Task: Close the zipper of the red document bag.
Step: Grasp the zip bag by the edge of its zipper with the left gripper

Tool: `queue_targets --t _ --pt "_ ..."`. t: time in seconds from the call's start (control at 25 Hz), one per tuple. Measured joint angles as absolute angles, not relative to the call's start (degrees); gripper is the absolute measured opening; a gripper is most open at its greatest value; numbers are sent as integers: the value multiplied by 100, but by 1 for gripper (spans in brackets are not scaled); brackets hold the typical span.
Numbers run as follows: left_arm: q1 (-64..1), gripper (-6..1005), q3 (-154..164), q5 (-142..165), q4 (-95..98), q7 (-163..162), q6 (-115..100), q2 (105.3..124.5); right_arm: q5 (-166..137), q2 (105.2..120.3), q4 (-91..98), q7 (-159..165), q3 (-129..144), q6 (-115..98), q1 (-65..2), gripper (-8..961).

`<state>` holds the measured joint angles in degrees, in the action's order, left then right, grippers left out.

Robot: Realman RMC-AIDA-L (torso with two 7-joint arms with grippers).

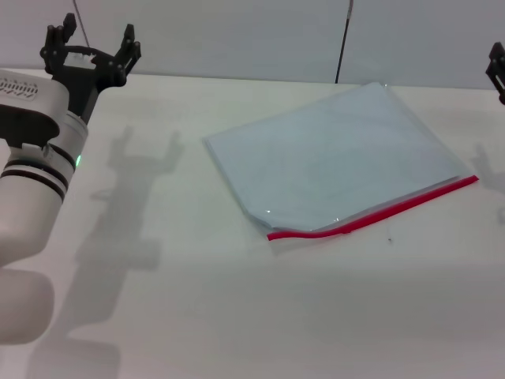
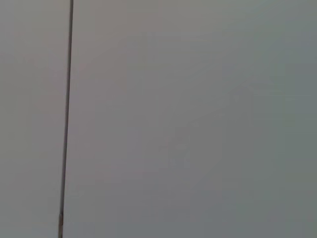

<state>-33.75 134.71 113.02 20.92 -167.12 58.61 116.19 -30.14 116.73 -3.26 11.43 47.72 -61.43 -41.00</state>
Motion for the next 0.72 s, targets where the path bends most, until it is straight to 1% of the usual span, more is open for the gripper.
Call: queue_targets --t 0.28,0.4,0.44,0.52,0.6,0.72 --pt "-3434 891 13539 11367 2221 -16731 5593 11610 -3014 11671 -327 1143 4772 -6085 -4098 707" --pt "-3448 891 13547 11391 2503 -16732 5141 11531 -3015 11671 -331 1143 4772 -6079 -4080 707" --pt "-3455 891 13548 11398 2644 -16732 4940 11480 -3015 11671 -331 1143 4772 -6078 -4068 707" --pt "-3467 891 13552 11412 3098 -16732 4257 11277 -3014 11671 -325 1143 4772 -6078 -4052 707" --pt "-3475 890 13551 11435 3587 -16711 3585 11035 -3014 11671 -318 1143 4772 -6078 -4046 707" --pt "-3484 890 13527 11512 4145 -16581 2885 10774 -3014 11671 -316 1143 4772 -6078 -4049 707"
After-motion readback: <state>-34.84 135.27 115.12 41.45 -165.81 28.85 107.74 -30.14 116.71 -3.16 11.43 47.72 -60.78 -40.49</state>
